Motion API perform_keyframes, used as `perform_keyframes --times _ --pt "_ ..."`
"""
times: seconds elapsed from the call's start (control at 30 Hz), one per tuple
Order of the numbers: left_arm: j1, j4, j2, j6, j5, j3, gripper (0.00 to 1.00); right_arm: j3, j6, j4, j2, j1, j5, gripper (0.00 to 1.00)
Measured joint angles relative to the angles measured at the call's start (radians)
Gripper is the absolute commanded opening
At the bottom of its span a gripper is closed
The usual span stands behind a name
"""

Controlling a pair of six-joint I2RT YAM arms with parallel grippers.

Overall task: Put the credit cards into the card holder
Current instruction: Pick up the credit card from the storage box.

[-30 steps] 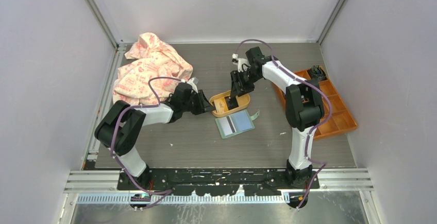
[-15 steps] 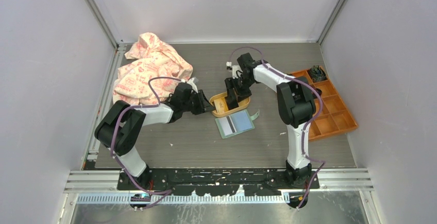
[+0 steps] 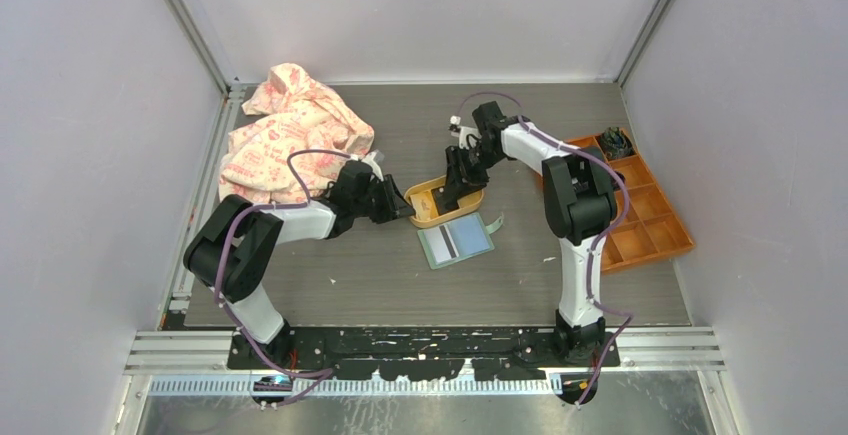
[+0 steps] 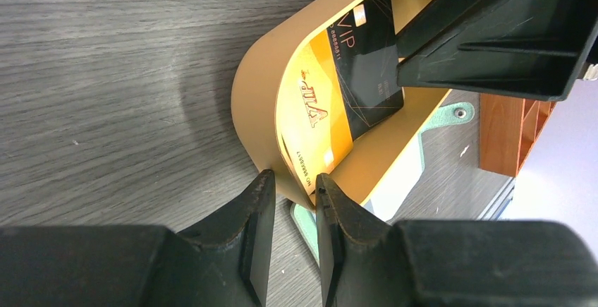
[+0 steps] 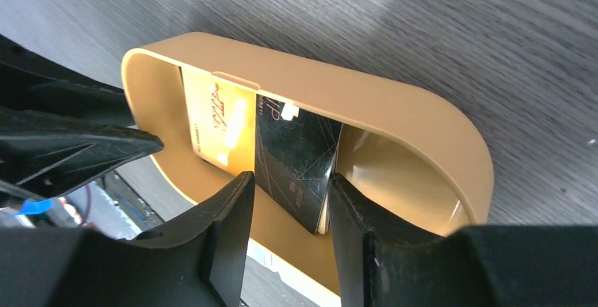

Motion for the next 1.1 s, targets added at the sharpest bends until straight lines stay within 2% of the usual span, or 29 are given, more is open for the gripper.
perform_keyframes --times 0.33,0.57,0.73,0.9,1.1 --pt "0.003 -0.015 0.000 0.000 -0.007 0.000 0.28 -0.023 0.050 0.037 0.000 -0.045 -0.137 0.39" --pt "0.006 -0.019 0.000 0.000 -0.008 0.000 0.28 -0.023 0.079 0.053 0.000 -0.055 -0.202 0.38" --pt "0.007 -0.018 0.000 0.000 -0.008 0.001 0.28 -0.024 0.098 0.064 0.000 -0.051 -0.231 0.31" --pt "0.007 -0.018 0.000 0.000 -0.008 0.001 0.28 -0.024 0.117 0.072 0.000 -0.044 -0.261 0.32" --pt "-0.003 0.002 0.000 -0.001 -0.003 0.001 0.28 -0.029 0.115 0.066 0.000 -0.010 -0.216 0.34"
